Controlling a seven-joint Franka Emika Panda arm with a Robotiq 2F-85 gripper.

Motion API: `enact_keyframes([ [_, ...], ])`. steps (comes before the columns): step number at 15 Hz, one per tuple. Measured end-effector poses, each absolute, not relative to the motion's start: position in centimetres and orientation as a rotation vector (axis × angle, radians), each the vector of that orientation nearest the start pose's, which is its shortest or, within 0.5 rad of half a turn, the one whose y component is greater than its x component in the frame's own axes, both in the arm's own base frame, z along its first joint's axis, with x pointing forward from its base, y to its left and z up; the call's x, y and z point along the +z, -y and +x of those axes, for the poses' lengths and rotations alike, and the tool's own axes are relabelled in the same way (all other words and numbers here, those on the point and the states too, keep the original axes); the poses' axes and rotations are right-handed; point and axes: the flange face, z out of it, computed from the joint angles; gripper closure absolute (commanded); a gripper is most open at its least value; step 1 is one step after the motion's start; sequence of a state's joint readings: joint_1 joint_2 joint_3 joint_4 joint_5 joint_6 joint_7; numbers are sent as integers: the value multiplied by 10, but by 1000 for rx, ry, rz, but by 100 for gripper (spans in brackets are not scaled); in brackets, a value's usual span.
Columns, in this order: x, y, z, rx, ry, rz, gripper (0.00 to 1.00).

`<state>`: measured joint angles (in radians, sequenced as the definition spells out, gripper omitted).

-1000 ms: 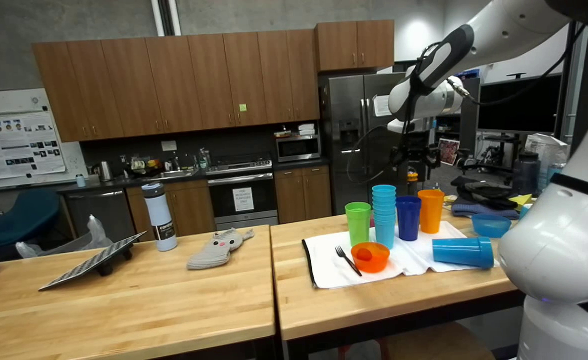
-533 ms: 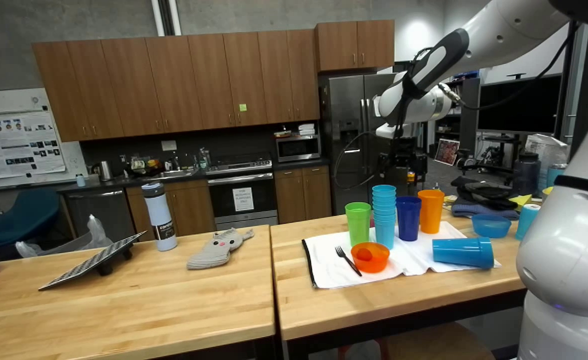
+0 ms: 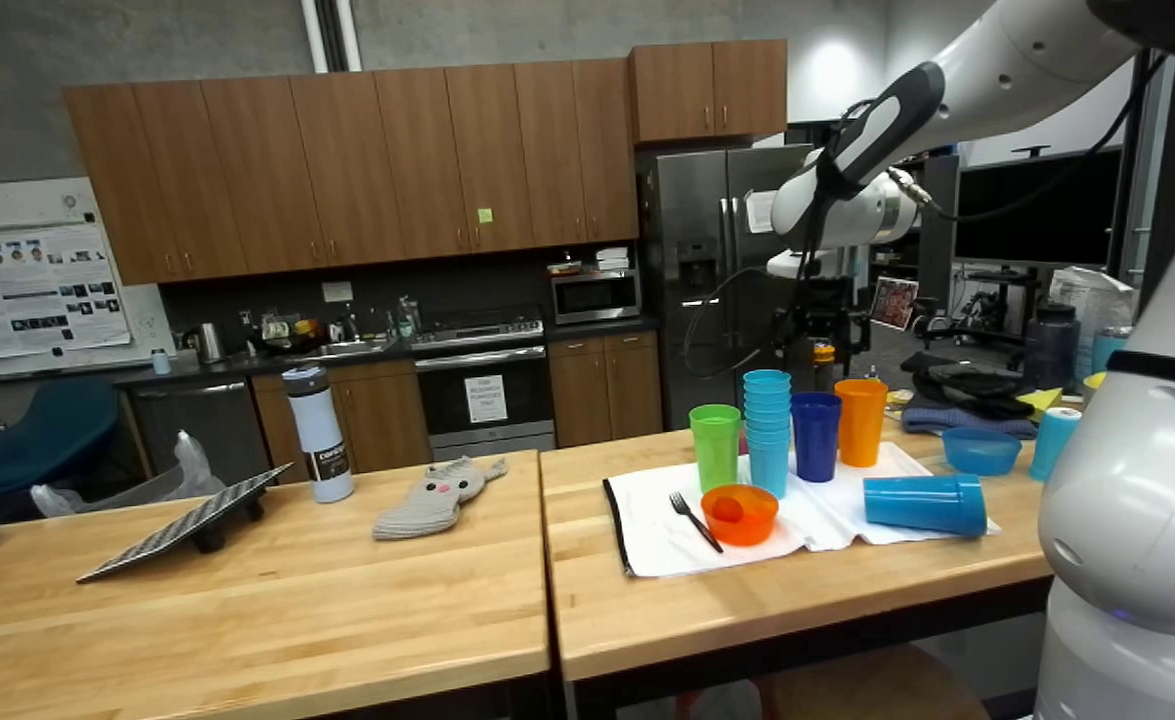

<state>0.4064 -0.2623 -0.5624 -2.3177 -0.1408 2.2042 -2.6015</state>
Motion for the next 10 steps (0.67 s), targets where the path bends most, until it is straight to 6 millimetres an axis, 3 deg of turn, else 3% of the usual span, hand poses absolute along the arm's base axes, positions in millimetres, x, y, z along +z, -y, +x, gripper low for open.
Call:
enact_keyframes([
  [10,432,61,488,100,-2902,824,0],
])
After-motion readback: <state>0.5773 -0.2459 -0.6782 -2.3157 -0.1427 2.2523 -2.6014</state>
